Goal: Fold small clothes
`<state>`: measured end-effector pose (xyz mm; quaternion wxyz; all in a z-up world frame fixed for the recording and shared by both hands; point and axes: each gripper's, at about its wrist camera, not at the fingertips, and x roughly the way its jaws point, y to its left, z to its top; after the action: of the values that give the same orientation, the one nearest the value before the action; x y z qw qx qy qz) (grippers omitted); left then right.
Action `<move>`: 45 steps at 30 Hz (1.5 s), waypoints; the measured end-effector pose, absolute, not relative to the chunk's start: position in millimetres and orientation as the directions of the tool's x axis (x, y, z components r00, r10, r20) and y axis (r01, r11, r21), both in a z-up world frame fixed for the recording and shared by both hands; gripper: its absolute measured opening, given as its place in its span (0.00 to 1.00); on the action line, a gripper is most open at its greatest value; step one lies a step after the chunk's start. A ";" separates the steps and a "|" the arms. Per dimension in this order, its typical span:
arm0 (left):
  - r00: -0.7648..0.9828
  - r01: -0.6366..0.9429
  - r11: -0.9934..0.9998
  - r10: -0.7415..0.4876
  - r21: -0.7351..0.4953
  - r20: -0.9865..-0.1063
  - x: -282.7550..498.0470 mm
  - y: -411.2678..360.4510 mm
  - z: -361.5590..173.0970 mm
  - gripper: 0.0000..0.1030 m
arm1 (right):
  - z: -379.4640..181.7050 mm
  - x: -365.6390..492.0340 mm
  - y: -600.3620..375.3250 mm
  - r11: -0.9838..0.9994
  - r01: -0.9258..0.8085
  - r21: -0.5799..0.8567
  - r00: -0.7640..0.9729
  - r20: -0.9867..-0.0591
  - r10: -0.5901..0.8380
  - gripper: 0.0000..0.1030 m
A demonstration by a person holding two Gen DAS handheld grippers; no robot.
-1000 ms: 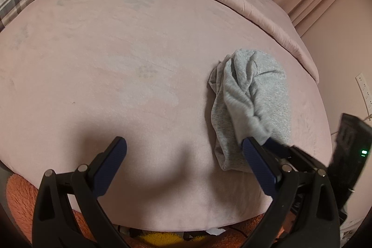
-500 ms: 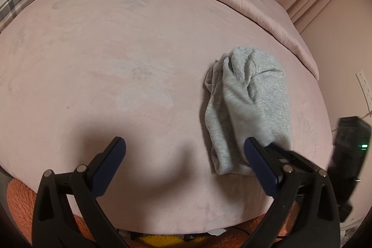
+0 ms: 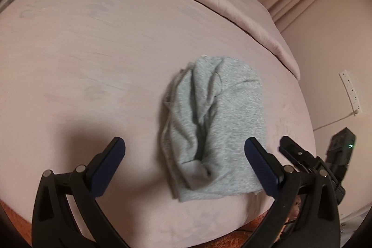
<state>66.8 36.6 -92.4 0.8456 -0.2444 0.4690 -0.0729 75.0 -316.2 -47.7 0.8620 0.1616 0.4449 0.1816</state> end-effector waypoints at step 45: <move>0.599 0.103 0.892 -0.409 -0.441 -0.688 43.4 -46.4 -51.8 0.28 | -11.6 52.0 -298.3 0.777 -0.374 0.506 0.501 -0.595 0.629 0.45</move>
<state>43.4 -46.4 -51.8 0.8758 -0.1809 0.4230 -0.1462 52.0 -298.3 -11.6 0.8518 0.1575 0.4037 0.2943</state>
